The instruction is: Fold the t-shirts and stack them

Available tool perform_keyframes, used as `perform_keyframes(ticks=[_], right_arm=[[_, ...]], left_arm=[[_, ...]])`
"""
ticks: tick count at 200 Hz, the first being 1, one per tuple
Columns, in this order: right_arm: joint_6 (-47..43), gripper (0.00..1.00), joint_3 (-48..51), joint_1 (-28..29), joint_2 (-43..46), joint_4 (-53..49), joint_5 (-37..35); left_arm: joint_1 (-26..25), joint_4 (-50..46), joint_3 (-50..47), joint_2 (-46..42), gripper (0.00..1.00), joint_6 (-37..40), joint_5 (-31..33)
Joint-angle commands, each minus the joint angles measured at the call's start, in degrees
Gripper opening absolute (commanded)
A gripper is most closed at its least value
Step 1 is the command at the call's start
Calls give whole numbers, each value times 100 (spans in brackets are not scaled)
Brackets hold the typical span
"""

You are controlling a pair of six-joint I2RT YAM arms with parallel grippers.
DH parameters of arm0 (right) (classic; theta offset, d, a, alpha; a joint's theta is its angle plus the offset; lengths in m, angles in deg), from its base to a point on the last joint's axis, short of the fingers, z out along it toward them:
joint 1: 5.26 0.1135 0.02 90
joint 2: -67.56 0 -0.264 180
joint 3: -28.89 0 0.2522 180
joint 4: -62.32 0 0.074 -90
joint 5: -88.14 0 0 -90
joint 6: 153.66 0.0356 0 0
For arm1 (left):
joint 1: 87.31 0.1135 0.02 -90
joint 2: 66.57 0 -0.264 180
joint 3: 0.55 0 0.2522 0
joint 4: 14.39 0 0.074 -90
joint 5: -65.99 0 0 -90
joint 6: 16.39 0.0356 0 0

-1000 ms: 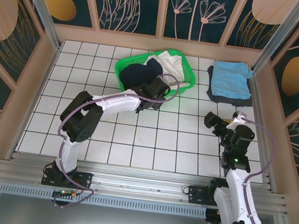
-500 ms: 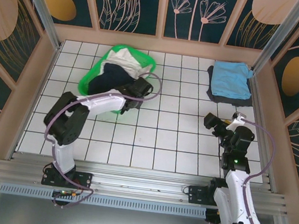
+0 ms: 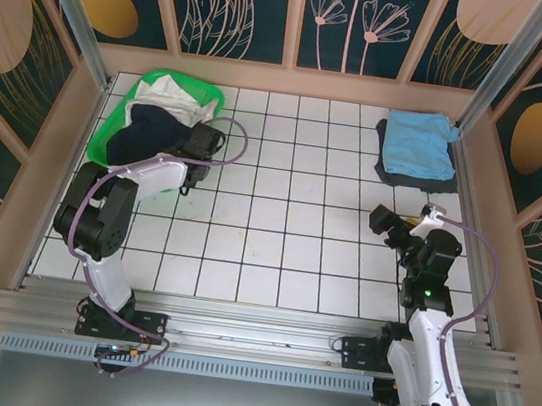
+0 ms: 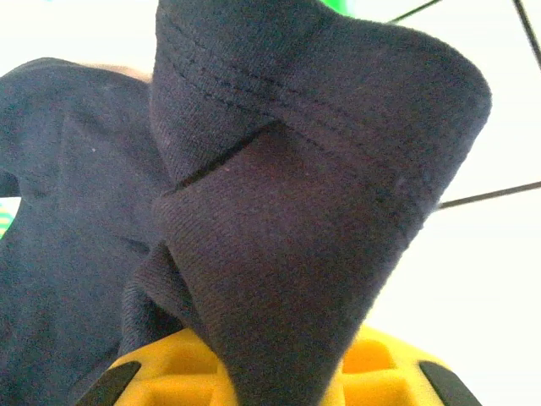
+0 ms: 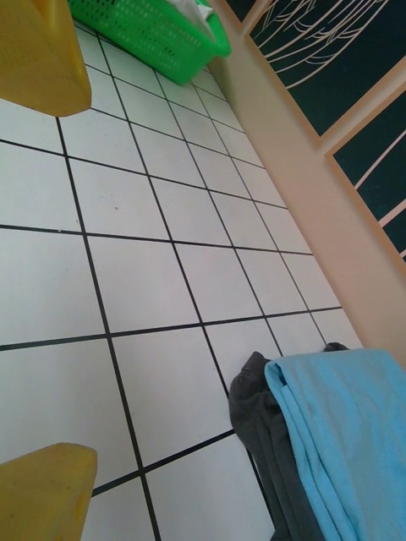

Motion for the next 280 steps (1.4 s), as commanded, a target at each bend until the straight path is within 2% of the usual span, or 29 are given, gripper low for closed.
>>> perform_keyframes(ticks=[1,46,73,95,138,193,203,210,218,224,228,247,280], right_arm=[[82,99,88,-48,62,203,39],[82,99,111,-56,47,221,2],[82,99,112,-71,-13,291,-24],[73,99,89,-78,-79,283,-35],[83,99,101,-89,-89,317,-7],[73,99,86,-106,-71,308,2],[73,99,90,-107,-75,309,-2],[73,99,79,-115,-79,317,-6],[65,99,85,-115,-80,324,-7],[64,99,85,-115,-80,328,-8],[64,99,85,-115,-80,320,-14],[69,99,85,-124,-85,300,-16],[80,99,87,-124,-80,308,27]], left_arm=[[331,685,240,72,0,622,32],[865,681,622,505,0,475,233],[915,590,853,713,0,354,327],[1008,567,1067,839,0,307,746],[1227,161,1555,1075,0,-46,615],[1279,16,1675,1239,15,-219,472],[1283,-18,1674,1210,21,-241,481],[1281,-89,1696,1175,31,-303,461],[1280,-200,1747,1110,50,-401,425],[1285,-314,1806,1047,69,-500,359],[1288,-412,1843,992,76,-578,298],[1282,-850,1996,649,84,-1057,76],[1284,-1044,1930,-17,99,-1507,-571]])
